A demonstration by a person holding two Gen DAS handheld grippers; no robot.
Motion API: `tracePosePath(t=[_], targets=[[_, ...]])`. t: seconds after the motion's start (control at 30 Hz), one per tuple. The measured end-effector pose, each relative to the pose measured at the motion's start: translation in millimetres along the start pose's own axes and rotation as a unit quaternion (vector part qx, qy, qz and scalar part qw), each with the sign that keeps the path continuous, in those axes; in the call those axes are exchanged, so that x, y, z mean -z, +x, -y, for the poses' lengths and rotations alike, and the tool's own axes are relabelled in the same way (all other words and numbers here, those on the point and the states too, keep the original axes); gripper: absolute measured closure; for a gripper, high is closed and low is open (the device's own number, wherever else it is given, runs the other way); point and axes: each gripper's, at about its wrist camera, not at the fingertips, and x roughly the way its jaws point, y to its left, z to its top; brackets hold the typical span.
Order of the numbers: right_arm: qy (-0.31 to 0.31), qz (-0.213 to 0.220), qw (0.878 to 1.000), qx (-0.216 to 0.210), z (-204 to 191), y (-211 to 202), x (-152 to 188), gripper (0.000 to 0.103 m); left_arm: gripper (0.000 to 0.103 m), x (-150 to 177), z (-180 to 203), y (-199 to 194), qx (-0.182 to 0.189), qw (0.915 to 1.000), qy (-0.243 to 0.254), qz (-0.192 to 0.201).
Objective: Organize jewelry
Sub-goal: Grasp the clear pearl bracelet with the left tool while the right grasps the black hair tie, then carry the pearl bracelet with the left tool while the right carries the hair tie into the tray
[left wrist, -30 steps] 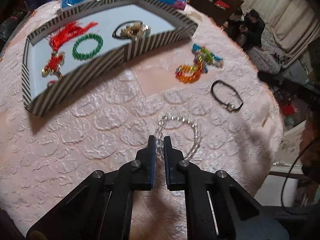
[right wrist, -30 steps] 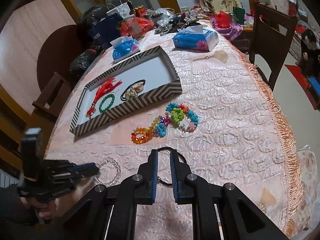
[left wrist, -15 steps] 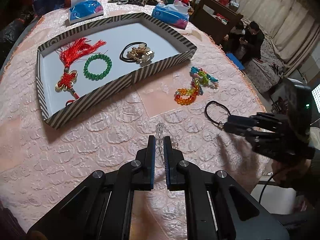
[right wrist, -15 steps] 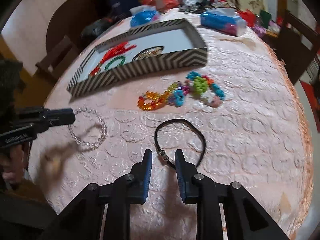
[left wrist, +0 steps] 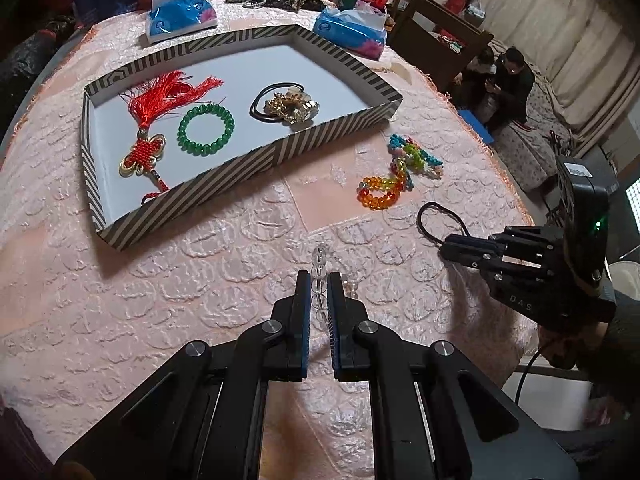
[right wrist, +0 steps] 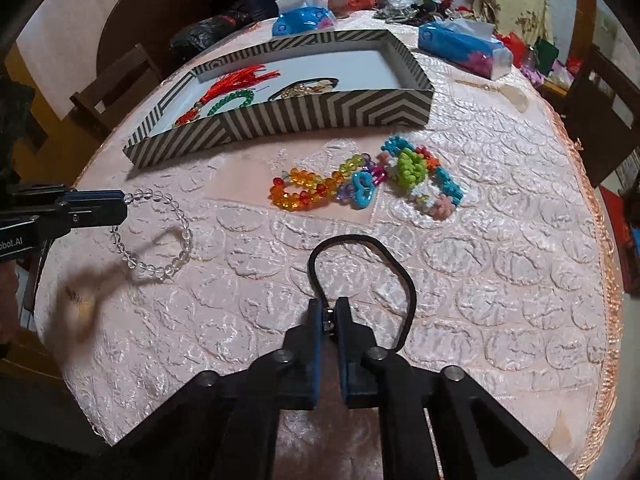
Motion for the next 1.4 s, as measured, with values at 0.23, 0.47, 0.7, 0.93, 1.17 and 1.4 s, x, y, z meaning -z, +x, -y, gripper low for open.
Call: tracePosePath(t=[0.23, 0.47, 0.7, 0.93, 1.17, 1.4], targets=[[0.038, 0.017, 0.999, -0.014, 2, -23, -5, 0.097, 0.097, -7, 2, -7, 0.003, 0.9999, 0.005, 0.009], [0.078, 0.042, 0.995, -0.038, -1, -50, -24, 0.097, 0.097, -20, 5, -23, 0.007, 0.9995, 0.007, 0.029], [0.098, 0.056, 0.992, -0.046, -7, -68, -43, 0.098, 0.097, -32, 5, -40, 0.01, 0.9988, 0.005, 0.048], [0.084, 0.076, 0.993, -0.045, -16, -83, -62, 0.097, 0.097, -39, 3, -52, 0.0, 0.9982, 0.001, 0.06], [0.085, 0.085, 0.992, -0.035, -14, -86, -78, 0.098, 0.097, -45, 1, -59, -0.01, 0.9977, -0.005, 0.067], [0.088, 0.1, 0.99, -0.036, -11, -93, -97, 0.097, 0.097, -61, 2, -66, -0.008, 0.9965, -0.007, 0.083]])
